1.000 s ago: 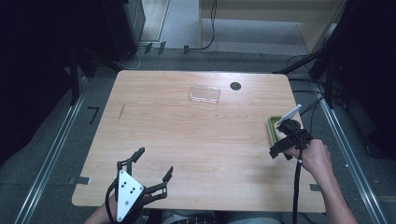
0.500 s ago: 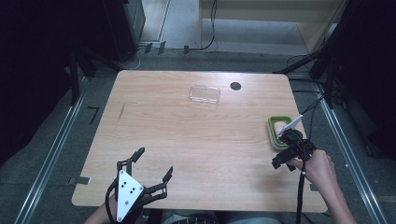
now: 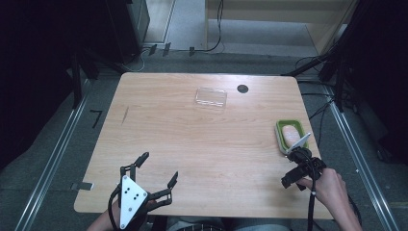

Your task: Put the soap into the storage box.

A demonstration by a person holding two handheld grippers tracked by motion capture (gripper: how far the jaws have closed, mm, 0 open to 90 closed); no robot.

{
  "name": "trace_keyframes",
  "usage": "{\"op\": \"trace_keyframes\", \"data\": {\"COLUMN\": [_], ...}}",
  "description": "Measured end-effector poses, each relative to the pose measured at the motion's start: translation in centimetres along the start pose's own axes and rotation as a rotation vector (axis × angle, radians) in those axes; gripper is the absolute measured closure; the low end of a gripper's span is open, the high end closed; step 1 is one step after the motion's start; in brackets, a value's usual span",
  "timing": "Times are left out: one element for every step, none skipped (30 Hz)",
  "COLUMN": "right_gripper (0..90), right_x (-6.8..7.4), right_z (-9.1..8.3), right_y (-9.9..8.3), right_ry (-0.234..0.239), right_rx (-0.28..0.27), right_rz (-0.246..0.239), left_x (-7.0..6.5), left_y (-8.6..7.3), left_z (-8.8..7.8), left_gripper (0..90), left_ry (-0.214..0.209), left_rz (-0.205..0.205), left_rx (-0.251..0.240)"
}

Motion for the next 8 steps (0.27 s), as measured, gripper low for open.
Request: {"op": "trace_keyframes", "data": {"right_gripper": [5.0,5.0,5.1,5.2,5.2,5.4,5.4,5.5], "right_x": [0.0,0.0,0.0,0.0,0.0,0.0,0.0,0.0], "right_z": [0.2,0.3,0.4,0.6,0.8,1.0,1.2,1.5], "right_y": [-0.2,-0.4,-0.5,-0.8,-1.0,-1.2,-1.4,-1.6], "right_ry": [0.003,0.001,0.006,0.011,0.011,0.008,0.007,0.003], "right_rx": [0.002,0.003,0.003,0.007,0.013,0.015,0.016,0.027], "right_rz": [0.000,0.004,0.004,0.002,0.000,0.007,-0.001,-0.001], "left_x": [0.0,0.0,-0.1,-0.1,0.0,0.0,0.0,-0.1], "left_y": [0.0,0.0,0.0,0.0,0.0,0.0,0.0,0.0], "left_z": [0.0,0.0,0.0,0.1,0.1,0.1,0.1,0.1], "left_gripper": [9.9,9.9,9.9,9.9,9.9,9.9,9.9,9.9], "left_ry": [0.000,-0.002,-0.003,-0.003,-0.004,-0.003,-0.003,-0.006], "left_rz": [0.000,0.002,0.004,0.003,0.003,0.002,0.004,0.008], "left_rx": [-0.001,-0.001,0.001,-0.001,-0.001,-0.002,0.000,0.000]}}
Point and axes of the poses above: each handheld gripper's, and its own axes: z roughly forward along the jaws, y roughly out of its top, x roughly to its left, the point moved 10 cm from there along z, roughly forward along the jaws, and after that the axes turned 12 degrees about z, right-handed, at the moved point
